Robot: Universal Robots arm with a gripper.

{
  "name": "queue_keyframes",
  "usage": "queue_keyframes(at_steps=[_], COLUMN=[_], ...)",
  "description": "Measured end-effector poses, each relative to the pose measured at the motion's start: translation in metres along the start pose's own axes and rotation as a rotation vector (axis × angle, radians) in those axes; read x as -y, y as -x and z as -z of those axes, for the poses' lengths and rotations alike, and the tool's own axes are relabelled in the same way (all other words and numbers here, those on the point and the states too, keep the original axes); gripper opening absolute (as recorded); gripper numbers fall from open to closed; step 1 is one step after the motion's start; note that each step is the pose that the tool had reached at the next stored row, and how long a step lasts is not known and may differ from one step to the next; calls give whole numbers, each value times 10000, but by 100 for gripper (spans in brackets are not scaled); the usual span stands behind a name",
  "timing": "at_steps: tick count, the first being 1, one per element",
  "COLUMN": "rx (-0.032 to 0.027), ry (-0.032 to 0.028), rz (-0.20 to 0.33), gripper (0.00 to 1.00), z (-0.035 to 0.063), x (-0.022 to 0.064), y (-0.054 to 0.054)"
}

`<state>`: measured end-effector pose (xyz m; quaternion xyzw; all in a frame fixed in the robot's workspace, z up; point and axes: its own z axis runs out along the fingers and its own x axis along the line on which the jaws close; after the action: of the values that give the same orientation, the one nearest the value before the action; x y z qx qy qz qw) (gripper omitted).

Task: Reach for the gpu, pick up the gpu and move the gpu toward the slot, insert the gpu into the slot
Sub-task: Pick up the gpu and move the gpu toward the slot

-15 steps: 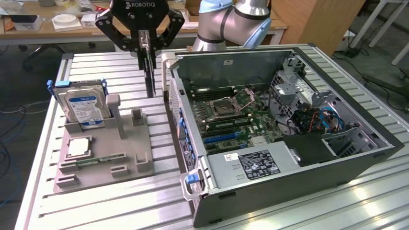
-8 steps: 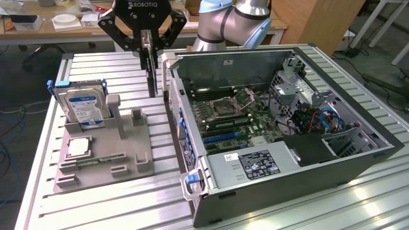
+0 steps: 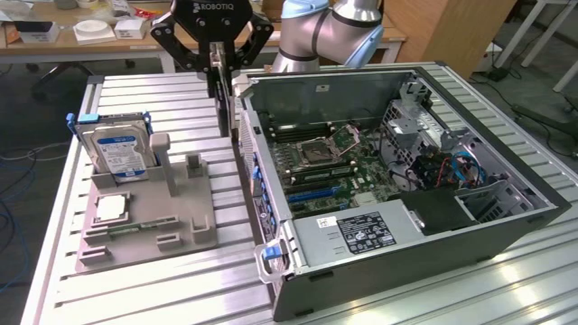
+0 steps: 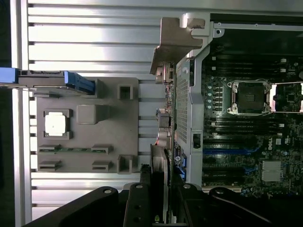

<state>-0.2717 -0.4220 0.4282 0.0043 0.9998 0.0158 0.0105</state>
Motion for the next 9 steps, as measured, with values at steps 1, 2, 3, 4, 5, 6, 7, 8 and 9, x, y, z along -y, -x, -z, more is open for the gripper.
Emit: queue_keyframes(at_steps=[1, 2, 3, 4, 5, 6, 7, 8, 9], rx=[0, 0, 0, 0, 0, 1, 1, 0, 1], ry=[0, 0, 0, 0, 0, 1, 1, 1, 1], rz=[-1, -1, -1, -1, 0, 1, 1, 0, 0], gripper=[27, 27, 27, 27, 27, 27, 27, 27, 27], z=[0, 0, 0, 0, 0, -1, -1, -1, -2], x=[0, 0, 0, 0, -1, 0, 0, 0, -1], y=[0, 0, 0, 1, 5, 12, 20, 29, 42])
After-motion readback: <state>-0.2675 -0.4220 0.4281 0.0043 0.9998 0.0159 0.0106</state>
